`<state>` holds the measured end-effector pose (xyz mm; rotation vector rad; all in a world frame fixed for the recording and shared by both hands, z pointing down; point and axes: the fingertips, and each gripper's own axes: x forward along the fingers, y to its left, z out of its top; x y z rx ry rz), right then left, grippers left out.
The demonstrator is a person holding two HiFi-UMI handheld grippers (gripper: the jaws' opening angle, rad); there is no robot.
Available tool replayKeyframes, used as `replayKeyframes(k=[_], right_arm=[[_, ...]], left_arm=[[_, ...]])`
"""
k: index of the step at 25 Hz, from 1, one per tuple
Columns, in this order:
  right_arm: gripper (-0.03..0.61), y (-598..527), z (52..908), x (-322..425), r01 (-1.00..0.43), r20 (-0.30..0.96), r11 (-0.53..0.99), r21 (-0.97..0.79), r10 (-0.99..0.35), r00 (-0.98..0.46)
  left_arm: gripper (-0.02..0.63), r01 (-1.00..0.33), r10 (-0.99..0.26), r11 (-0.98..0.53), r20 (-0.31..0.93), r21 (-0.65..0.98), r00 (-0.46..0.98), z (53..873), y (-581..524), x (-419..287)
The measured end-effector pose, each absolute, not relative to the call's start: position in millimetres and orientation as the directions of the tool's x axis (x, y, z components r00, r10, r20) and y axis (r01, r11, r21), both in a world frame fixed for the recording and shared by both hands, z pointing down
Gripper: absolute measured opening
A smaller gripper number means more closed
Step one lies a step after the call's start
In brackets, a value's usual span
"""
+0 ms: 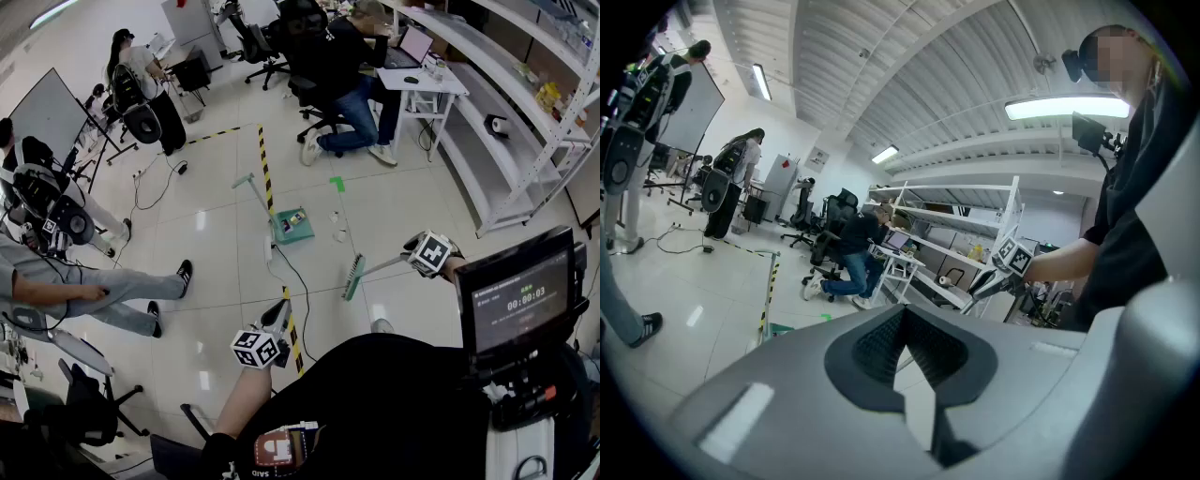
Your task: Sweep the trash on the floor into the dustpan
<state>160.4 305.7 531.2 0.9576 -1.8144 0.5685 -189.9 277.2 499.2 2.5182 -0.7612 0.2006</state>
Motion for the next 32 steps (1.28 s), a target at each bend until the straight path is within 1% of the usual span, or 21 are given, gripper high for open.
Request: replayKeyframes(k=[4,11,14,19,23,27,32], right_arm=[[0.086,287,539,189,-0.803,0.905,0.596,0.028,-0.357,-0.233],[0.086,226,559,270,-0.760,0.892,0.650,-0.021,-0.331,-0.307],[0.086,198,557,304,-0.742,0.884,0.670,-0.031,-0.328,-0.334],[0.084,158,554,358,-0.767,0.871,0.640,-0.035,-0.357,-0.338],[0.084,124,556,378,-0.787,0.873,0.616,-0.020,-0.373,-0.314],[0.084,78,567,384,-0.793,0.885,0.609,0.005,-0.371,-0.280],[0.084,9,584,349,-0.796,0.907,0.606,0.002,-0.336,-0.253]], left_arm=[[-0.002,-0.571,-0.492,-0.710,0.290,0.412,0.821,499,264,-163],[-0.002,-0.634,-0.545,-0.668,0.325,0.389,0.773,495,211,-69],[-0.002,-0.644,-0.548,-0.662,0.339,0.385,0.765,491,188,-25],[-0.002,-0.637,-0.547,-0.662,0.327,0.395,0.771,482,151,30],[-0.002,-0.630,-0.544,-0.671,0.317,0.391,0.777,486,118,42],[-0.002,-0.615,-0.540,-0.679,0.295,0.402,0.789,500,77,40],[-0.002,-0.590,-0.521,-0.680,0.279,0.434,0.807,534,5,2]])
